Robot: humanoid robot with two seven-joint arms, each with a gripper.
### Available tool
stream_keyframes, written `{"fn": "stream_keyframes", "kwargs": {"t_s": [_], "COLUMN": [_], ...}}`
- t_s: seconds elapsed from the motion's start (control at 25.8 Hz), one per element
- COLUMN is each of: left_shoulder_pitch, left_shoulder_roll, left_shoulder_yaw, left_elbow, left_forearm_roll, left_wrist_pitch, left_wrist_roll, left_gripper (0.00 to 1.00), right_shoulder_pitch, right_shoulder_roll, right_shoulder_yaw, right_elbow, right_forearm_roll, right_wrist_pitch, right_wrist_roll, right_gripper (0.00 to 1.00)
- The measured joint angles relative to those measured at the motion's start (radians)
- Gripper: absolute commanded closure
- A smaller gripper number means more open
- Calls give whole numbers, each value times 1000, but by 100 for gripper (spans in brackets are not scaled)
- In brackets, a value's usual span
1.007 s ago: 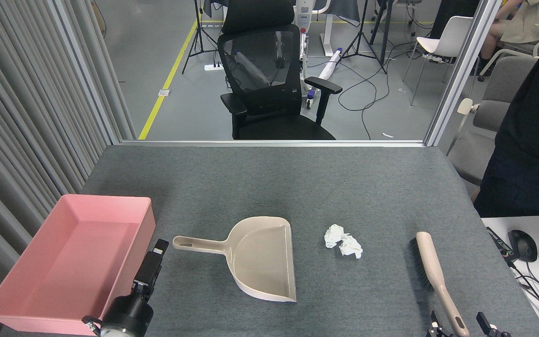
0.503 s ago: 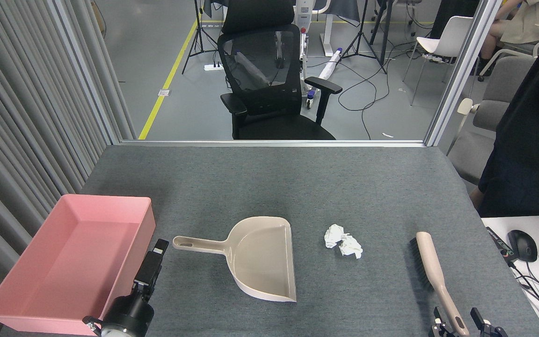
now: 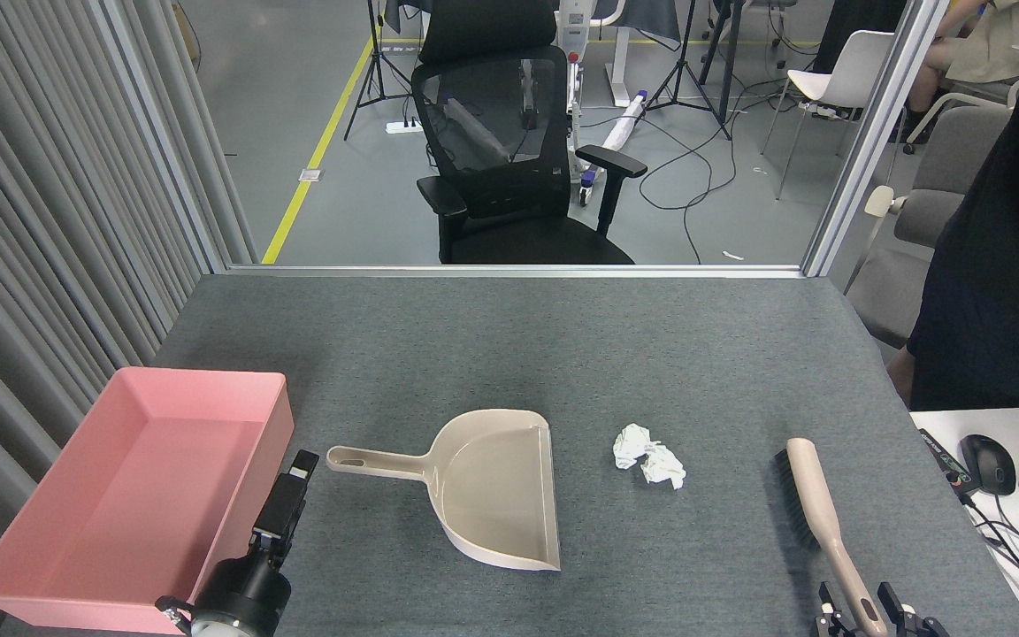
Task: Sweep and dump garbage into bin
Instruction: 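Lower the right gripper onto the wooden brush handle and grasp it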
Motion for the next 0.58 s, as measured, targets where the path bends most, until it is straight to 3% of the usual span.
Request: {"fn": "stream_keyframes", "kwargs": {"t_s": [0.15,0.27,0.58], "left_shoulder_pitch": [0,0,1], "left_shoulder_roll": [1,2,4], "left_shoulder_yaw": [0,0,0], "left_elbow": [-2,-3,-2], "left_forearm_roll": [0,-1,-4], "left_wrist_pitch": [0,0,-13], "left_wrist_roll": [0,0,0], "left_gripper": [1,1,1], "right_shoulder_pitch": [1,1,1], "right_shoulder_roll": [0,0,-1], "right_shoulder_yaw": [1,2,2], "right_elbow": [3,7,9], "right_forearm_roll": [0,0,-1], "right_wrist_pitch": [0,0,0], "right_wrist_roll": [7,7,11], "right_gripper": [39,48,48]}}
